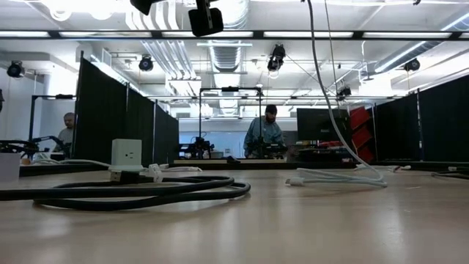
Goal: Insert USB
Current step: Insert the bottom white USB cable into the black outlet extension
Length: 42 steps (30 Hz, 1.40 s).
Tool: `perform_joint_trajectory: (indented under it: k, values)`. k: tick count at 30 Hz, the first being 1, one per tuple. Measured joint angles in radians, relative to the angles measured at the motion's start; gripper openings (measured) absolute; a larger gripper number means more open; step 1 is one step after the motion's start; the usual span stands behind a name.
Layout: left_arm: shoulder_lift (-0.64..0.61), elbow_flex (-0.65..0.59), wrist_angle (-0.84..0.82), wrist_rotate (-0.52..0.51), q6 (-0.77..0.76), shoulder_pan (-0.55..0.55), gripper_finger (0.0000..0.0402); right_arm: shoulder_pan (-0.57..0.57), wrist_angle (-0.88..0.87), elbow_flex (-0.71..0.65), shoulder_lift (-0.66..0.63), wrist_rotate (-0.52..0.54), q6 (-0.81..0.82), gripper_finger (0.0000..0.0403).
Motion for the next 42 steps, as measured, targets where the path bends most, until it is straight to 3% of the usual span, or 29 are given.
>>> perform_joint_trajectory:
  k: [18, 26, 33, 36, 42]
  values:
    - [0.0, 0.0, -0.005, 0.001, 0.01, 0.0, 0.0006, 0.002, 0.005, 0.0, -0.014, -0.008, -0.019, 0.0067]
    - [0.0, 0.0, -0.006, 0.002, 0.01, 0.0, 0.0006, 0.002, 0.005, 0.0, -0.014, -0.011, -0.003, 0.0007]
    - [0.0, 0.0, -0.006, -0.018, 0.011, 0.0, 0.0008, 0.002, 0.001, 0.0, -0.014, -0.008, 0.033, 0.0002]
    - [0.0, 0.0, 0.014, -0.034, 0.036, 0.0, 0.0037, 0.002, 0.003, 0.0, -0.014, -0.007, 0.052, 0.0002]
    - [-0.003, 0.0, 0.074, -0.049, 0.04, -0.001, 0.0131, 0.002, 0.0, 0.0, -0.015, -0.008, 0.075, 0.0001]
